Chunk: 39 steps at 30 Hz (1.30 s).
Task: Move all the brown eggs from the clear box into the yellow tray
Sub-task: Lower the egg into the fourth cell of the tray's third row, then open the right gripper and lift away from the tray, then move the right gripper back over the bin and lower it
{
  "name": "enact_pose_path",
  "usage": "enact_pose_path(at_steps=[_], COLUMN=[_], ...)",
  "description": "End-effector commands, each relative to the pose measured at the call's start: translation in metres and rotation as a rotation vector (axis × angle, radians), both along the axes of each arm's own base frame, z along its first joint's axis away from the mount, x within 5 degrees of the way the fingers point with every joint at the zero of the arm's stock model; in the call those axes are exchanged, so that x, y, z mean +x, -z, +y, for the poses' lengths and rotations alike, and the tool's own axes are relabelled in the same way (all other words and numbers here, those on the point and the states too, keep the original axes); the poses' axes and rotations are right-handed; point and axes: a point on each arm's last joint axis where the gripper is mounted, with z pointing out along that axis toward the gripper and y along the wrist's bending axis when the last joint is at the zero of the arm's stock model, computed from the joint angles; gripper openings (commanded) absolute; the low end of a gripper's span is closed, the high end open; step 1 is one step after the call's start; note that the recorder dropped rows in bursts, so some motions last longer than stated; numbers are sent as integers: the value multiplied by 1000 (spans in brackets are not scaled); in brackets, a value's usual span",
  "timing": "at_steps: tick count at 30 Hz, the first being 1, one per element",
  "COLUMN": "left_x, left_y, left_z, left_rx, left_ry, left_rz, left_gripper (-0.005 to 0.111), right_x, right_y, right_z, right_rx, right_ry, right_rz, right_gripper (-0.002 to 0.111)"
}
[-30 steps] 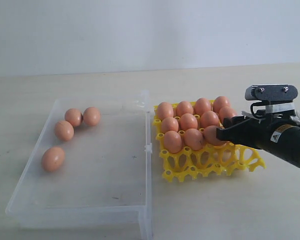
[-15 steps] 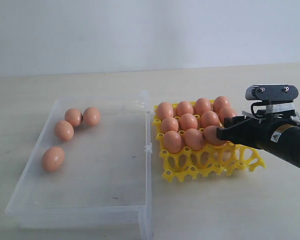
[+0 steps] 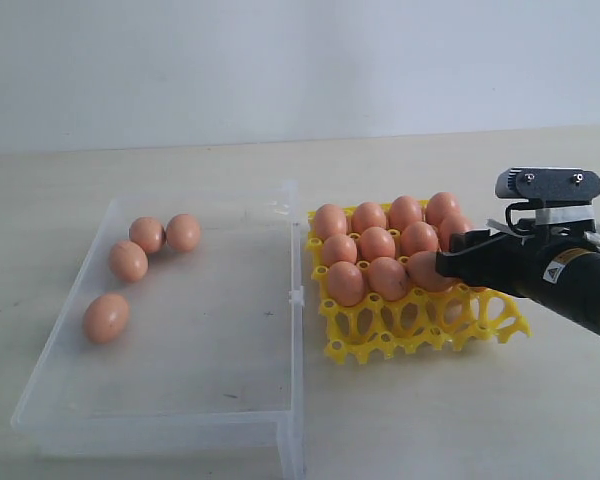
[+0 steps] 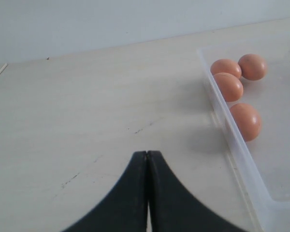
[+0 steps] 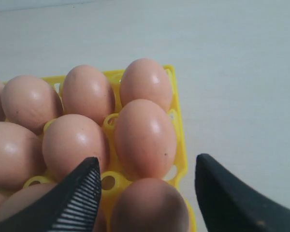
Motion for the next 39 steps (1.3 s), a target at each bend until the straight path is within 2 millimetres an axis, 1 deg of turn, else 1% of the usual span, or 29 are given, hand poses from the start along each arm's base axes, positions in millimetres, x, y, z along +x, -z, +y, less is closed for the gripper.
enact_pose_path(at_steps=[1,6,9,13,18,23,25,27,32,35,37,39], left_x=[0,0,0,0,0,0,0,0,0,0,0,0], left_y=[-2,-2,-2,-2,-2,-2,-2,-2,-2,-2,-2,-2], left_z=[0,0,0,0,0,0,0,0,0,0,0,0], left_rx=[-9,-9,-9,-9,-9,-9,-9,-9,-9,-9,-9,-9], left_ry=[5,5,5,5,5,5,5,5,5,5,5,5], left_rz=[-16,-16,-16,-16,-16,-16,-16,-16,-16,-16,-16,-16], left_gripper=[0,0,0,0,0,0,0,0,0,0,0,0], right_x=[1,1,1,0,-4,-4,-3,-2,-4,-8,-13,-15], right_y=[-1,-1,-5,-19,-43,-61,-72,-85,-113,-123,-129,-133], right_z=[-1,-1,-1,-2,-2,6,15,27,58,81,98,112], right_rx=[5,4,8,24,69,81,80,65,69,53,4,-51], right_ry=[9,9,10,14,32,21,0,-45,-149,-228,-313,-390], right_rz=[-9,-8,-15,-41,-72,23,71,102,80,86,77,63], right_gripper=[59,59,59,59,58,55,53,50,43,31,22,17])
